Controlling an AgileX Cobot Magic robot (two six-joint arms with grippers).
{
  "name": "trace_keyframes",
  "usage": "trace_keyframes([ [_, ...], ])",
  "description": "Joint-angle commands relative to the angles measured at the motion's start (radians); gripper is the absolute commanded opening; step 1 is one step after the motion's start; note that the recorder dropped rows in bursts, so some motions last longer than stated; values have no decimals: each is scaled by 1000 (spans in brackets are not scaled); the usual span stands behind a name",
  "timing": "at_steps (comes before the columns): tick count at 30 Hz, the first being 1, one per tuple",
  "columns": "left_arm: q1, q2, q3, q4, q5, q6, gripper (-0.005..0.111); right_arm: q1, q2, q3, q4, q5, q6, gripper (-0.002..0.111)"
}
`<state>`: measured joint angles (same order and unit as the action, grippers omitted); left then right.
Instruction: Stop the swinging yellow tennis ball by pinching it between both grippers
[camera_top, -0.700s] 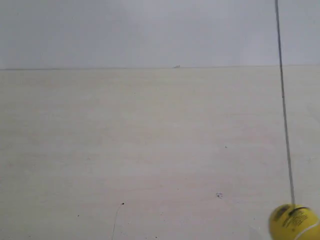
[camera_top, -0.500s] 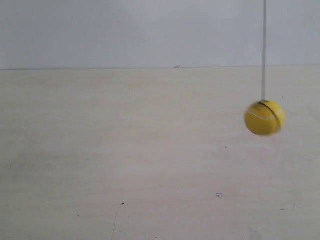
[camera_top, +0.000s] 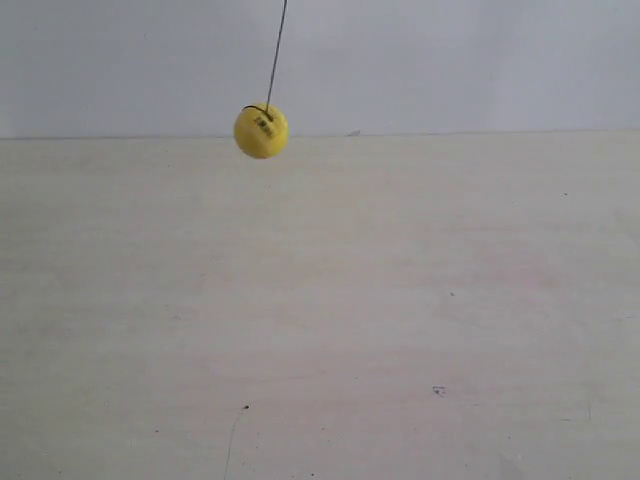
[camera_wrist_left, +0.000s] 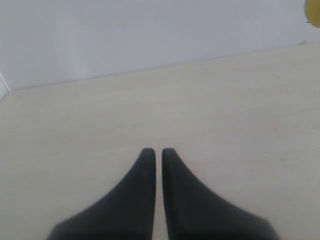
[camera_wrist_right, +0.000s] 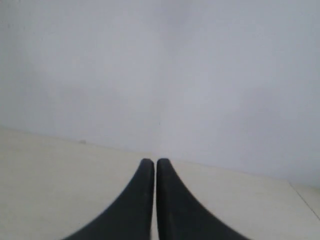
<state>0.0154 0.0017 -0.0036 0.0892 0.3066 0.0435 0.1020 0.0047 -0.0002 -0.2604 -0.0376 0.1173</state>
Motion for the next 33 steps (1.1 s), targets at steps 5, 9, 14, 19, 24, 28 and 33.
trace_keyframes([
  [5, 3, -2, 4, 7, -24, 50, 5, -2, -5, 0, -5, -70, 109, 0],
  [9, 3, -2, 4, -20, -151, 92, 5, -2, -5, 0, -5, -132, 122, 0],
  [14, 3, -2, 4, -168, -270, -8, 5, -2, -5, 0, -5, -153, 221, 0],
  [19, 3, -2, 4, -205, -364, -79, 5, -2, -5, 0, -5, -173, 262, 0],
  [24, 3, -2, 4, -205, -481, -286, 5, -2, -5, 0, 9, -191, 439, 0],
  [28, 3, -2, 4, -136, -587, -328, 5, -2, -5, 0, 9, -357, 461, 0],
  [33, 3, 78, -34, 399, -865, -672, 5, -2, -2, 0, 9, -647, 445, 0],
])
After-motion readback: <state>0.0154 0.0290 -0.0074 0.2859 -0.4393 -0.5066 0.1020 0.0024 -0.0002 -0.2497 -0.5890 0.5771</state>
